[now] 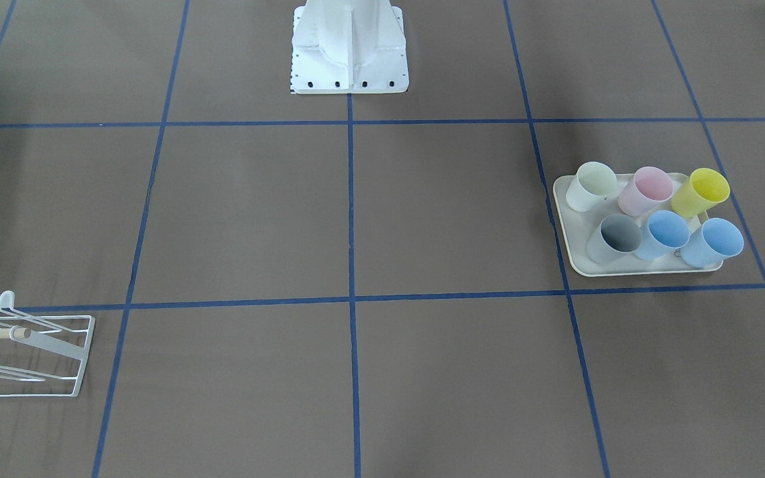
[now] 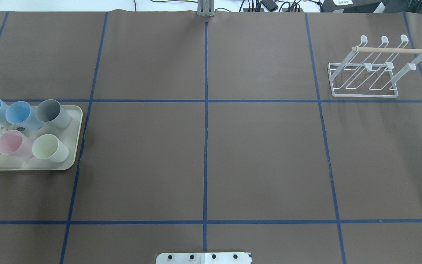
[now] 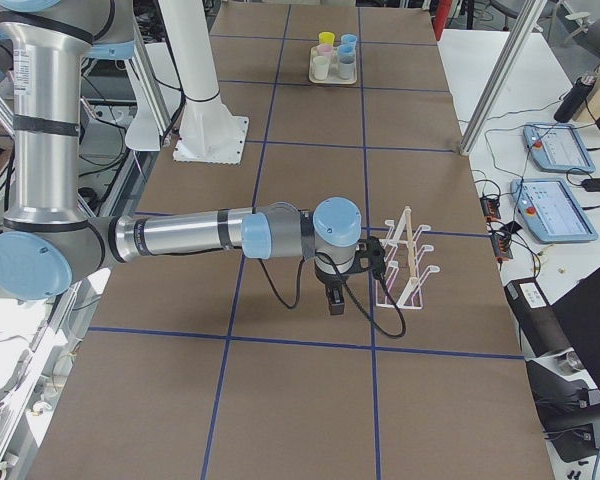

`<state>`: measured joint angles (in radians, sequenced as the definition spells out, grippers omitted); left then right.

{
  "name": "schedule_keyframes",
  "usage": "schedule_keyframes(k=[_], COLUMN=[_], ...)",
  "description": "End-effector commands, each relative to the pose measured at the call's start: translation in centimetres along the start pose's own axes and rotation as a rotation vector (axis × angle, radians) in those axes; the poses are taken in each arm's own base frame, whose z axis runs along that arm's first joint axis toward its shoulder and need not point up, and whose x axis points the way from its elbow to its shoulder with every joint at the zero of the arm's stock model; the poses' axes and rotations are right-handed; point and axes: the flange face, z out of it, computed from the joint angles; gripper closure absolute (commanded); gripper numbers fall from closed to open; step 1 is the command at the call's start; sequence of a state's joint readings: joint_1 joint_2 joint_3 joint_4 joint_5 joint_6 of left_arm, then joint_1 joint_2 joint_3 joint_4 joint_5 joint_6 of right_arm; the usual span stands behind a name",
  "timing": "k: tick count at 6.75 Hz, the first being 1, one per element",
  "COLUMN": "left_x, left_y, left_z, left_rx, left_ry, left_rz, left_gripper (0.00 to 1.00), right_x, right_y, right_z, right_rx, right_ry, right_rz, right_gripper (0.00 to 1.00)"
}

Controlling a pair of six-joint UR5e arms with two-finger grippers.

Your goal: Transfer IKEA cup to right arm and place on rack

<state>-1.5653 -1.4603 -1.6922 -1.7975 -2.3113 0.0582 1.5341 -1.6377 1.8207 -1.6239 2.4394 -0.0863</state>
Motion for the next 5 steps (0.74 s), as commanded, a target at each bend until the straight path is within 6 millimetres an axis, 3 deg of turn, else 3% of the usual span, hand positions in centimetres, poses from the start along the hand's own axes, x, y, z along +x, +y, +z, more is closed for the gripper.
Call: schedule_keyframes(k=[1,2,3,4,5], left_x=[2.0,5.8,7.1,8.5,8.0], left_y=[-4.0,-4.4,-4.5,-4.0,-3.3], left_z=[-0.3,3.6,5.2,8.3,10.4], left_rx=[0.084,0.031,0.033,0.028,0.051], left_ry=[0.024,0.090,0.110,0.138,0.159], left_rz=[0.031,0.097,-0.010,-0.053,-0.076], left_gripper=[0.00,0.00,0.00,0.00,0.00], right_x=[-4.0,-4.8,-6.4,-7.1,-7.8], right_y=[-4.8,-5.0,-6.1,-6.7,-7.5], right_z=[-2.7,-2.4,-2.2,-2.6,-2.6], right_rx=[0.063,0.064,0.064,0.071,0.071], right_ry=[0.005,-0.007,-0.012,-0.021,-0.021], right_rz=[-0.087,-0.105,-0.142,-0.152,-0.164], right_gripper=[0.00,0.00,0.00,0.00,0.00])
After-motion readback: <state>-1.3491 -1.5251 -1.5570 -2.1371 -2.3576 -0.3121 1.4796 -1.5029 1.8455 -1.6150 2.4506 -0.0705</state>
